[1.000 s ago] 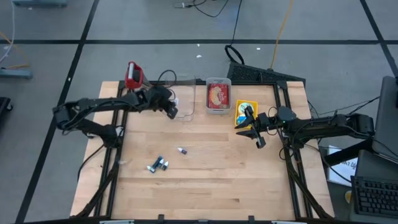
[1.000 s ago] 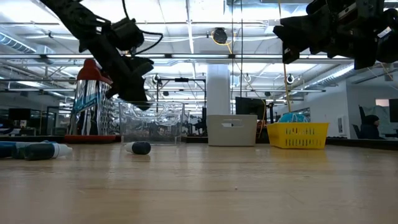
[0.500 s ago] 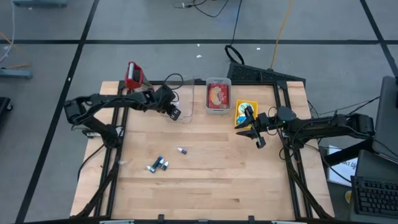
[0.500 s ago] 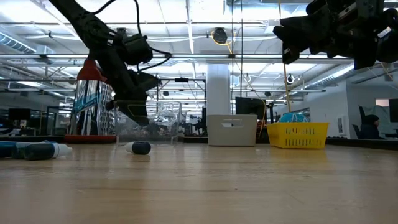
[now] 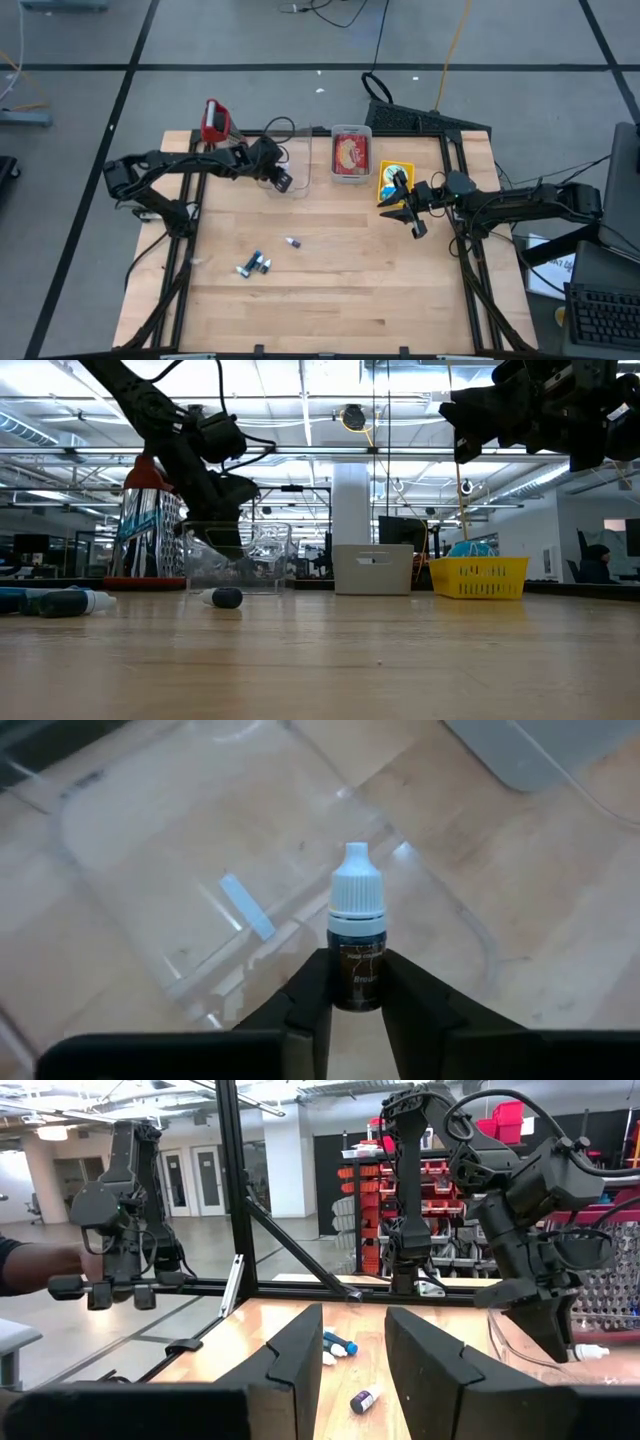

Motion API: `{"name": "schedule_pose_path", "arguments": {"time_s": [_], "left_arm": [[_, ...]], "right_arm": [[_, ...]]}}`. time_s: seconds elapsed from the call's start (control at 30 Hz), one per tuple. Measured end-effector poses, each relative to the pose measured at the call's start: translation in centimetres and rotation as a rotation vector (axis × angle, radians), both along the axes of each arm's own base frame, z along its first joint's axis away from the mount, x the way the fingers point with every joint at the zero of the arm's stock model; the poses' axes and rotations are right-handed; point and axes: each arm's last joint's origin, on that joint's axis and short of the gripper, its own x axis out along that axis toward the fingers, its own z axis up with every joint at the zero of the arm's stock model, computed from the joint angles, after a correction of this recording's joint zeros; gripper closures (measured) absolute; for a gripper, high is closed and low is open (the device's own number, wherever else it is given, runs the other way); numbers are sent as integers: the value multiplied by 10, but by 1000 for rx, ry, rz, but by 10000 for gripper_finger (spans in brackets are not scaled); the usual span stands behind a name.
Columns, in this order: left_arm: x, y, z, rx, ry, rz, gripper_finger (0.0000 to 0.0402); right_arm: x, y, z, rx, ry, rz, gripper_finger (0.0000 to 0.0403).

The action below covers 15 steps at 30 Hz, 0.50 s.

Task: Pick & Place Food Item
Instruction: Put the brown food coloring into the transparent bin, then put the black food coloring into the transparent bin

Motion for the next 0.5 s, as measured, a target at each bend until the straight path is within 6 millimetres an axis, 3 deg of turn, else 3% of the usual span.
{"name": "schedule_pose_path", "arguments": {"time_s": [0.3,0.5], "left_arm": [[-2,1,3,70,29,-5,228],[-11,-5,29,122,-38,-24,190]], "right_arm": [[0,0,0,0,0,0,303],[0,0,0,1,1,0,303]]}}
